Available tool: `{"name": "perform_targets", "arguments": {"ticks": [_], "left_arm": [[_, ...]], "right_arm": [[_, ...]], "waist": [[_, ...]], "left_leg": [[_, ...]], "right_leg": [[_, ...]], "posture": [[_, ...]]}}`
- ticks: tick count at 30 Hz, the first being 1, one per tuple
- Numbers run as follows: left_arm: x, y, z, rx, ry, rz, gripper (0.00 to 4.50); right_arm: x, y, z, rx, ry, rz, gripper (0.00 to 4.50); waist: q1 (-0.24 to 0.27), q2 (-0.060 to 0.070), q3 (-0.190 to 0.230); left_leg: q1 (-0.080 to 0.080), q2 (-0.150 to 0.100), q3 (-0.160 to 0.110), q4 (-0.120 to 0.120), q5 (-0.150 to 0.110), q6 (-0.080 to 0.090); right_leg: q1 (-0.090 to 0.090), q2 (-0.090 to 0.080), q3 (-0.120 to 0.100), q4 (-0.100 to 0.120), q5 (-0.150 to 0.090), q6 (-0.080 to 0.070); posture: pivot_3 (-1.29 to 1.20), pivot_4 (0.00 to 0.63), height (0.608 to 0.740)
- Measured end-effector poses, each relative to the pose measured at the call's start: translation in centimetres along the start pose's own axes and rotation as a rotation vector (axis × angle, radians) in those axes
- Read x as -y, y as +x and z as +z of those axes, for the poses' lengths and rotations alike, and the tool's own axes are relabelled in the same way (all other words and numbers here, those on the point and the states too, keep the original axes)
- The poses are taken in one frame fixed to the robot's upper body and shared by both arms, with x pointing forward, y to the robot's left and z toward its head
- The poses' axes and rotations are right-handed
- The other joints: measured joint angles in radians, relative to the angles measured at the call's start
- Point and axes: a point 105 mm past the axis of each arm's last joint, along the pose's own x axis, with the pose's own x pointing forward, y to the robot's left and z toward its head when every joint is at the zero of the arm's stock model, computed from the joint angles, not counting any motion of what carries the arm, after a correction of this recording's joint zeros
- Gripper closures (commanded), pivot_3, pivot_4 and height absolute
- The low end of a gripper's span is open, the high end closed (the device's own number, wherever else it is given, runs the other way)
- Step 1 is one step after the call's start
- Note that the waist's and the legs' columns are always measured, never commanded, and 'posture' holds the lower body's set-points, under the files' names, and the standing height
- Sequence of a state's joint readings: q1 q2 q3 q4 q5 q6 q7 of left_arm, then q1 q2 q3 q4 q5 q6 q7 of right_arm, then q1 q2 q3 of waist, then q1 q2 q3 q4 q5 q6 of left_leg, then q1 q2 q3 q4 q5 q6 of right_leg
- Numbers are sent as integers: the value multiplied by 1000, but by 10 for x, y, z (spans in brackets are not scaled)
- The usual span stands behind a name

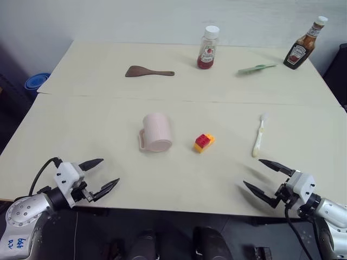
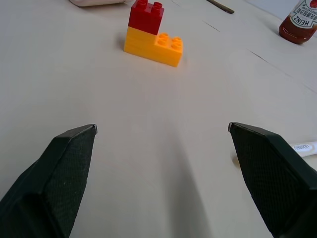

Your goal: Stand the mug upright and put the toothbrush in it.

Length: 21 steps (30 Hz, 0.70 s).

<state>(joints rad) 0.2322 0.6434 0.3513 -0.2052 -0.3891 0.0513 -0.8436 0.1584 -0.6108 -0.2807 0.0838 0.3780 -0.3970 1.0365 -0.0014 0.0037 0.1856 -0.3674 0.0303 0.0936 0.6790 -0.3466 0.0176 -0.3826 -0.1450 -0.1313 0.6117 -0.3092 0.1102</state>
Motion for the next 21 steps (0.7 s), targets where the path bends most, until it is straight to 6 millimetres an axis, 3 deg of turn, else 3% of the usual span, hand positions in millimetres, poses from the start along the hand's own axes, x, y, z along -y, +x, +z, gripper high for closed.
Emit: {"name": "perform_targets", "arguments": {"ticks": [21], "left_arm": [[7,2,7,32,-51,-54,0]], "right_arm": [[4,4,1,22,-25,16,47]], "waist": [[0,0,0]], "left_leg": [[0,0,0,1,0,0]], "right_leg": [[0,2,0,1,0,0]], "posture": [[0,150,740]]}}
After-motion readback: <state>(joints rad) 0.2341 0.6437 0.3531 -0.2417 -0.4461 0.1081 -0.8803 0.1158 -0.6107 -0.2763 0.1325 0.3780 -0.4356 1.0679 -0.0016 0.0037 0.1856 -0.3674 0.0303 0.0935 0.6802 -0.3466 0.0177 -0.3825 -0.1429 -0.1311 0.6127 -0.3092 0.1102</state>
